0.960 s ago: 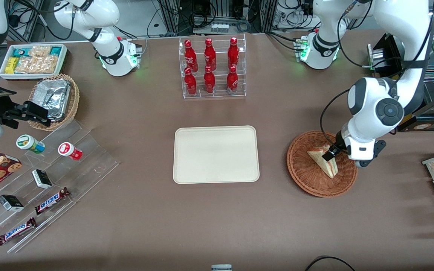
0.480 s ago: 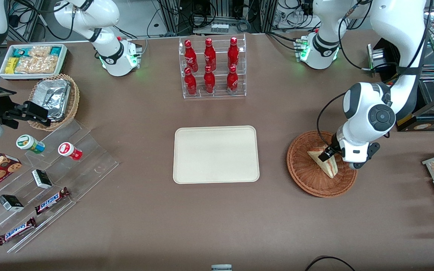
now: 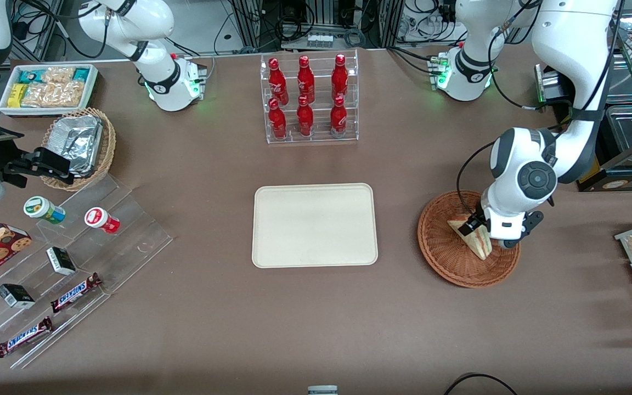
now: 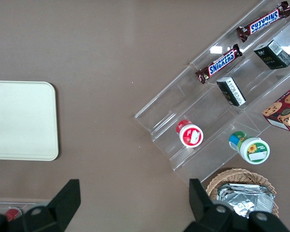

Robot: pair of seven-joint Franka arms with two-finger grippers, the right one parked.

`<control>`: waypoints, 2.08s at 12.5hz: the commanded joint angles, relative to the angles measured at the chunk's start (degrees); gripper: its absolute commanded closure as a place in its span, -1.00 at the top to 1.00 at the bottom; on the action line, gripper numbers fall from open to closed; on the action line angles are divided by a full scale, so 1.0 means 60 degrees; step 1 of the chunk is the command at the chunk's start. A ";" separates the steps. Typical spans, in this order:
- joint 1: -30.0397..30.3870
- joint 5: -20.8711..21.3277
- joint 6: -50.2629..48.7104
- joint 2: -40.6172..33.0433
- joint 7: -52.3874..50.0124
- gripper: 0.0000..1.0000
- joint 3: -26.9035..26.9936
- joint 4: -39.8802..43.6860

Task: Place sandwich from basket to tray
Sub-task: 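Close the left gripper on the sandwich and lift it, then carry the sandwich with the left gripper over the white tray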

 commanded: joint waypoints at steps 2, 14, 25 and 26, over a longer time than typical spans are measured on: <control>-0.0099 0.0193 0.0067 -0.0014 -0.0504 -0.46 0.0061 0.0091; -0.0114 0.0106 -0.5263 -0.0176 -0.0445 -1.00 -0.1182 0.4072; -0.3069 0.0090 -0.4579 0.2796 -0.0607 -1.00 -0.1785 0.7120; -0.3290 0.0134 -0.4331 0.3001 -0.0578 -1.00 -0.1770 0.7166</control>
